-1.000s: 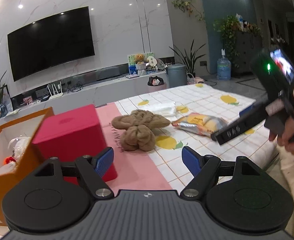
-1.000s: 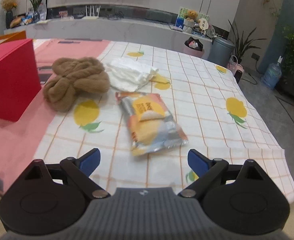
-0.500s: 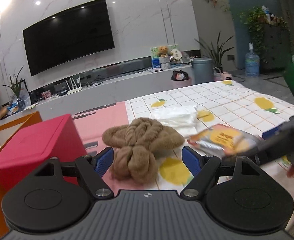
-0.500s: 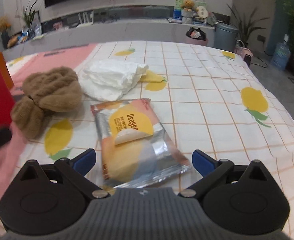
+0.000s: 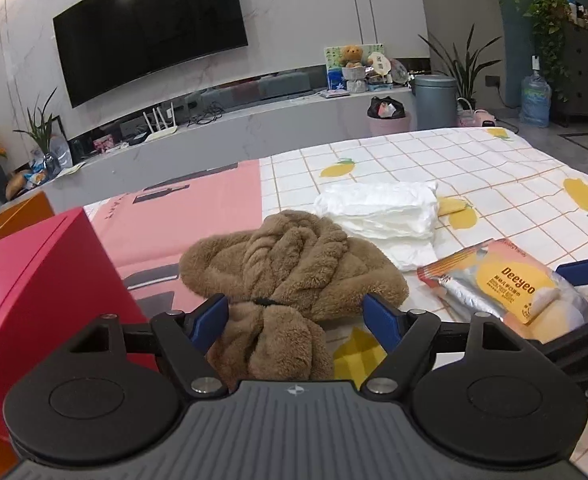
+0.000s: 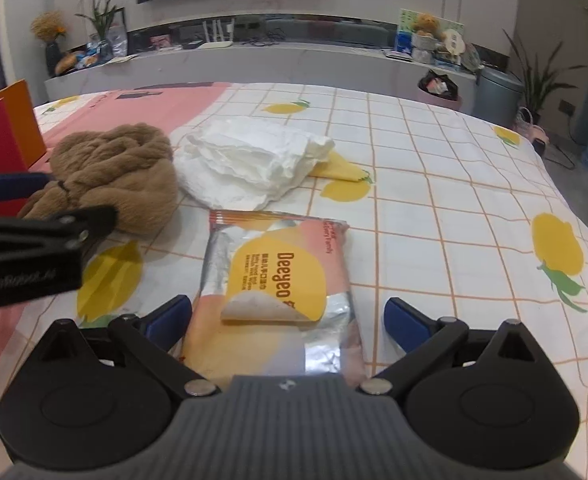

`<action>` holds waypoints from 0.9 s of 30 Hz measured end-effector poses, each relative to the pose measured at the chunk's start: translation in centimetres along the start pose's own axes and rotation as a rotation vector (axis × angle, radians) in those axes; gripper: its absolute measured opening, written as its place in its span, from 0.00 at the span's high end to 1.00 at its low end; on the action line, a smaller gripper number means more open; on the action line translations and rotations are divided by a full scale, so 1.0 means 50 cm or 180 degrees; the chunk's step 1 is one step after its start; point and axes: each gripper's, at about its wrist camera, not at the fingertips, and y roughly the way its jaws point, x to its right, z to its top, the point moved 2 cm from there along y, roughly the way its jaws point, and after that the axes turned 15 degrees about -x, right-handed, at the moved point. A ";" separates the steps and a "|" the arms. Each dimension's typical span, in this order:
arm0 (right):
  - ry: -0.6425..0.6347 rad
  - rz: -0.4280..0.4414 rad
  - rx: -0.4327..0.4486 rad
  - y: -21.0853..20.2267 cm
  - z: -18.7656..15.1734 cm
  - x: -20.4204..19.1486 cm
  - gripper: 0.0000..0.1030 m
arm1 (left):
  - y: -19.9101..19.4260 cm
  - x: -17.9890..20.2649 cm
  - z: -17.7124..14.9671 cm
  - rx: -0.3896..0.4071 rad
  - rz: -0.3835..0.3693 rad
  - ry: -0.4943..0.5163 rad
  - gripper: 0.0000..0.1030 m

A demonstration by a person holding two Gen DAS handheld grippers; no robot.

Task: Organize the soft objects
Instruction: 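Grasp the Deegeo snack bag with the right gripper while left grasps the brown towel, then lift and carry the snack bag and brown towel toward the orange box with both grippers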

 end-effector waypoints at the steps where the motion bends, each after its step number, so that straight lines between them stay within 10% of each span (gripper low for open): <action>1: -0.0025 0.0015 0.0006 -0.003 0.000 -0.001 0.13 | -0.001 -0.001 -0.001 -0.0011 -0.0009 0.0007 0.18; 5: -0.0195 0.0061 0.0066 -0.016 -0.005 -0.016 0.32 | 0.000 -0.005 -0.002 -0.0063 -0.0018 -0.0060 0.32; 11: -0.0237 0.0073 0.0033 -0.025 -0.011 -0.026 0.34 | -0.013 -0.021 0.005 -0.0148 -0.0123 -0.0117 0.60; 24: -0.0208 -0.0065 -0.0067 -0.065 -0.041 -0.059 0.42 | -0.107 -0.029 0.011 -0.0059 -0.0454 -0.0100 0.75; 27: -0.0272 -0.0107 -0.0166 -0.075 -0.043 -0.070 0.43 | -0.137 -0.026 0.015 0.0033 -0.0456 0.0034 1.00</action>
